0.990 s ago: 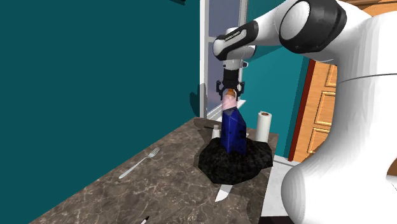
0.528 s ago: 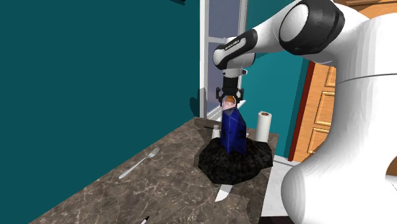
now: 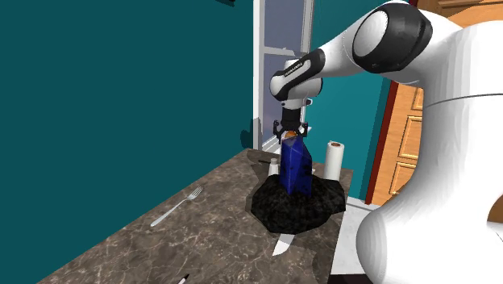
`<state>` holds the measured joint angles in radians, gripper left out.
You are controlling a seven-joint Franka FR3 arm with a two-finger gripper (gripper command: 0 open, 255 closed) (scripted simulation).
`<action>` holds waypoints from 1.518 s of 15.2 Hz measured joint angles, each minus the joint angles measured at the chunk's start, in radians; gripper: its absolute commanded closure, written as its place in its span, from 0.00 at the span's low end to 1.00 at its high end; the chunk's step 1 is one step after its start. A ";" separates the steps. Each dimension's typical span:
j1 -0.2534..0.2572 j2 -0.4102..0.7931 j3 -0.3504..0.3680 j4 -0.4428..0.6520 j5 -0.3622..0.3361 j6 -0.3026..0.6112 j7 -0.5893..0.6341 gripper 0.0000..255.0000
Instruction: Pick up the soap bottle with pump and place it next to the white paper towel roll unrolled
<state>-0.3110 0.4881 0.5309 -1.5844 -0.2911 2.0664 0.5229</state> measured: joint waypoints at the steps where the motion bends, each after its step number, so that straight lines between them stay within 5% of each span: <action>1: 0.002 0.005 -0.002 -0.004 -0.003 0.009 0.003 1.00; 15: 0.010 0.043 -0.016 -0.047 -0.034 0.104 0.024 1.00; 16: 0.009 0.042 -0.016 -0.049 -0.035 0.104 0.025 0.00; 23: 0.008 0.042 -0.015 -0.051 -0.030 0.089 0.023 0.00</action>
<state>-0.3030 0.5303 0.5155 -1.6351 -0.3211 2.1550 0.5460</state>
